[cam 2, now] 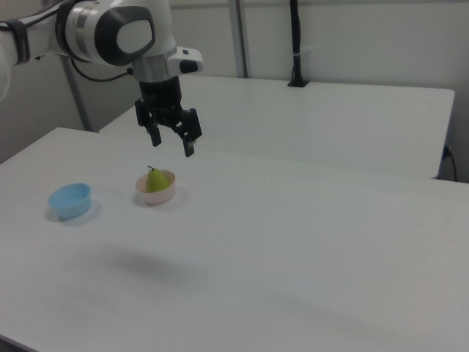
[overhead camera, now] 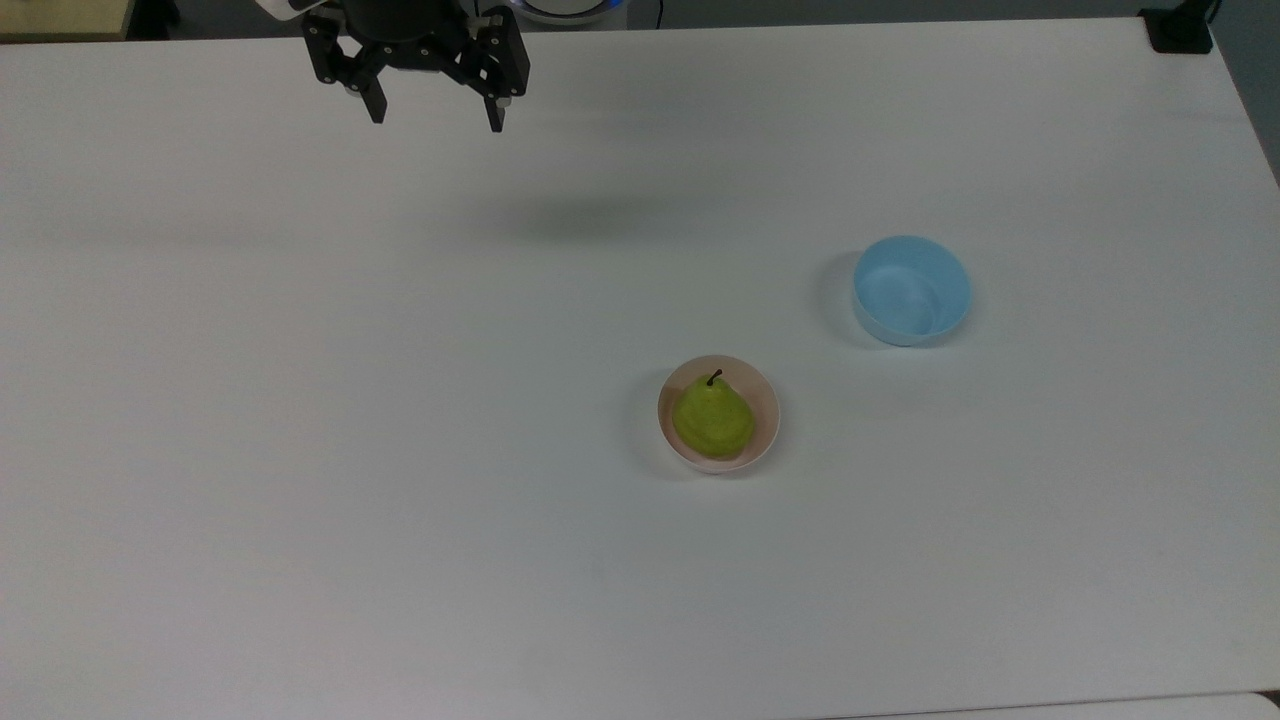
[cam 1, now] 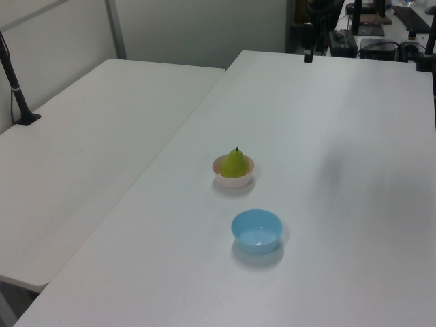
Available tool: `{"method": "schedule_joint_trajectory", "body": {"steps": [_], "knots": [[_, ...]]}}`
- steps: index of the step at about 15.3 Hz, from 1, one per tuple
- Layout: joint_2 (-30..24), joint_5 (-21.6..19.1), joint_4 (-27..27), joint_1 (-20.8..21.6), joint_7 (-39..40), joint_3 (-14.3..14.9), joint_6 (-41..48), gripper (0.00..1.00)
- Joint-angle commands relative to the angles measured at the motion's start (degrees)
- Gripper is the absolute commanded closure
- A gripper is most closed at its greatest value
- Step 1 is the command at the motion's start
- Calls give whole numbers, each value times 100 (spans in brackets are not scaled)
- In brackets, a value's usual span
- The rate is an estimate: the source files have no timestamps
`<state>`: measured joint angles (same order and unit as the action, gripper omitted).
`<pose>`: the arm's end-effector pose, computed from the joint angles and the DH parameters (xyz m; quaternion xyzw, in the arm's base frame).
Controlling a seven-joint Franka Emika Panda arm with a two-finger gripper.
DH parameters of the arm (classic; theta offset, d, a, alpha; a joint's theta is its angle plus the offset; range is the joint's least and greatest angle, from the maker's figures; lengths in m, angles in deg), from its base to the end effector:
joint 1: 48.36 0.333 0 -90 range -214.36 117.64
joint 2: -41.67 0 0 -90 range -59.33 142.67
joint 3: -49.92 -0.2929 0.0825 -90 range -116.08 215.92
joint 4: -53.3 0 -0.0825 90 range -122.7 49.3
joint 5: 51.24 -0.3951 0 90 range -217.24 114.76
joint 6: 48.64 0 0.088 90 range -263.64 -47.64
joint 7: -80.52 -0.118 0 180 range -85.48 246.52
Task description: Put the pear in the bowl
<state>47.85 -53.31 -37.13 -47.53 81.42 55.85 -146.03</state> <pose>0.6032 -0.0474 0.5354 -0.9992 0.0385 -0.0077 0.0120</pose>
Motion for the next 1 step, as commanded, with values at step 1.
{"method": "schedule_joint_trajectory", "body": {"steps": [1], "knots": [[-205, 128, -239, -22, 33, -74, -16, 0]]}}
